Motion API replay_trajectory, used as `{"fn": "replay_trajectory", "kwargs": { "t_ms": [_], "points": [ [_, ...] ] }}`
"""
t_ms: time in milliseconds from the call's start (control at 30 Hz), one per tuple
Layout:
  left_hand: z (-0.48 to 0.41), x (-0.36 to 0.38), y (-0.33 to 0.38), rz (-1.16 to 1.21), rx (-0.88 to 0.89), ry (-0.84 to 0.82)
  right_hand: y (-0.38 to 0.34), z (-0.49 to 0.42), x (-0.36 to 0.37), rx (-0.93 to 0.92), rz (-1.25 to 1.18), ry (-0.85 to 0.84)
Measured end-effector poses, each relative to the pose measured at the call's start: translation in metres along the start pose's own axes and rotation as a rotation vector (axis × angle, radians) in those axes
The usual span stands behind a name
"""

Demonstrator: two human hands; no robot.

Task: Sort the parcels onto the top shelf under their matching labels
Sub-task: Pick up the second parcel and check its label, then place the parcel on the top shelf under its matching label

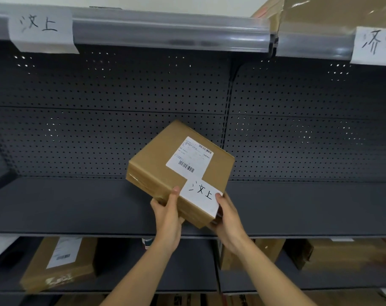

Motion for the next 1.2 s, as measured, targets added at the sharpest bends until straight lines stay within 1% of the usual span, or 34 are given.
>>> {"fn": "replay_trajectory", "kwargs": {
  "t_ms": [67, 133, 167, 233, 300, 333, 400, 467, 567, 833, 933, 1067, 1200],
  "points": [
    [0.0, -0.001, 0.001, -0.017, 0.006, -0.069, -0.009, 0.0, -0.004, -0.055, -0.001, 0.027],
    [0.002, -0.007, 0.006, -0.052, 0.033, -0.084, -0.017, -0.002, -0.008, -0.097, 0.022, 0.043],
    [0.001, -0.015, 0.01, -0.054, 0.054, -0.061, -0.022, -0.003, -0.012, -0.116, 0.024, 0.052],
    [-0.001, -0.04, 0.023, -0.077, 0.103, 0.046, -0.032, -0.004, -0.019, -0.146, 0.02, 0.062],
    [-0.003, -0.066, 0.038, -0.213, 0.173, 0.134, -0.04, -0.004, -0.023, -0.158, 0.03, 0.064],
    [-0.002, -0.074, 0.046, -0.313, 0.216, 0.142, -0.042, -0.004, -0.024, -0.155, 0.042, 0.067],
    [0.003, -0.076, 0.057, -0.48, 0.308, 0.078, -0.043, -0.002, -0.024, -0.15, 0.079, 0.062],
    [0.008, -0.077, 0.061, -0.559, 0.362, 0.012, -0.045, 0.003, -0.019, -0.177, 0.132, 0.056],
    [0.019, -0.091, 0.068, -0.566, 0.411, 0.021, -0.05, 0.014, -0.001, -0.256, 0.18, 0.039],
    [0.062, -0.137, 0.106, -0.571, 0.554, 0.173, -0.042, 0.047, 0.066, -0.378, 0.272, -0.176],
    [0.086, -0.159, 0.126, -0.575, 0.605, 0.233, -0.036, 0.074, 0.091, -0.476, 0.298, -0.249],
    [0.123, -0.187, 0.155, -0.596, 0.707, 0.317, -0.03, 0.104, 0.119, -0.613, 0.355, -0.308],
    [0.156, -0.205, 0.183, -0.611, 0.812, 0.381, -0.033, 0.125, 0.15, -0.708, 0.391, -0.389]
  ]
}}
Point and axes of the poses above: each hand's wrist, its own z-axis away from the middle knuckle, its own x-axis out of the palm, y = z × x, the point moved 9 cm from there along -z, towards the middle knuckle, and after that the axes turned 9 degrees about -z, right-handed, at the moved point
